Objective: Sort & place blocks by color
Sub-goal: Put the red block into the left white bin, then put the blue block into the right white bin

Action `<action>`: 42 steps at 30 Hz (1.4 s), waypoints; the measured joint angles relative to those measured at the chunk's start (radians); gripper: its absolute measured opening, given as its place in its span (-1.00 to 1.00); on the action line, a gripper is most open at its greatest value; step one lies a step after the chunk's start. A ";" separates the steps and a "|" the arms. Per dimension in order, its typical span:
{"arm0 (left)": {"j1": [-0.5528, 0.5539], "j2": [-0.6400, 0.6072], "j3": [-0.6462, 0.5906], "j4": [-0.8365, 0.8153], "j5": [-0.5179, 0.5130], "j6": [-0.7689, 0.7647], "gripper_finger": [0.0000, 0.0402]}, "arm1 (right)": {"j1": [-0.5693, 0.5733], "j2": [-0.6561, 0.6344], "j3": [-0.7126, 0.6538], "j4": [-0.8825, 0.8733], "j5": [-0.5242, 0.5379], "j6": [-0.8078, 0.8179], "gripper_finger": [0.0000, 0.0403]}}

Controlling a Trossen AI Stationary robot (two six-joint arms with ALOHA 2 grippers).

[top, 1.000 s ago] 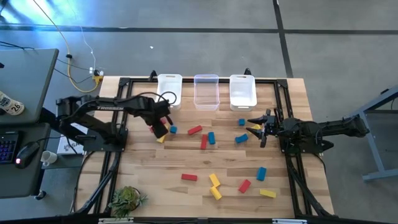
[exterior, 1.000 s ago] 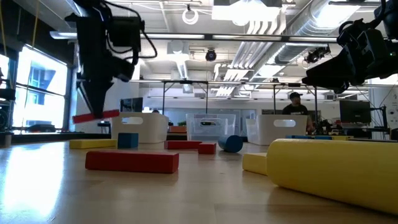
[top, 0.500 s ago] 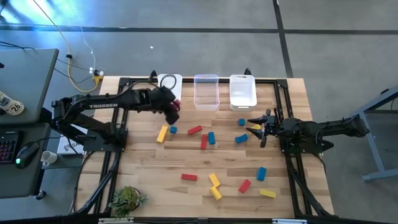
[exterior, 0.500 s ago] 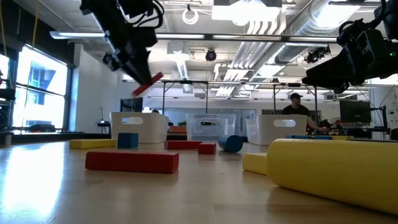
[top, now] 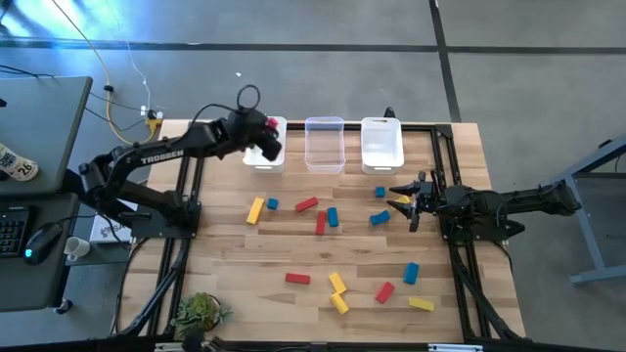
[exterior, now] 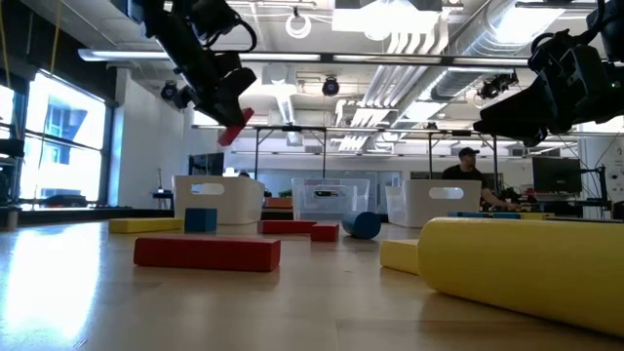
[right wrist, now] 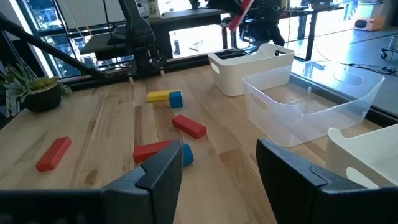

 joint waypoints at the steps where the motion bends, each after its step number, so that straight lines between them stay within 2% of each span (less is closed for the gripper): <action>1: 0.020 0.001 0.000 0.008 0.000 0.000 -0.45 | 0.000 0.000 0.000 0.000 0.000 0.000 -0.04; 11: 0.139 0.074 0.000 0.037 0.026 0.024 -0.45 | 0.000 0.000 0.000 0.000 0.000 0.000 -0.04; 15: 0.143 0.116 0.000 0.038 0.060 0.027 -0.45 | 0.000 0.000 0.000 0.000 0.000 0.000 -0.04; 23: 0.143 0.172 0.000 0.039 0.061 0.050 -0.43 | 0.000 0.000 0.000 0.000 0.000 0.000 -0.04; 42: 0.143 0.186 0.000 0.040 0.059 0.060 -0.12 | 0.000 0.000 0.000 0.000 0.000 0.000 -0.04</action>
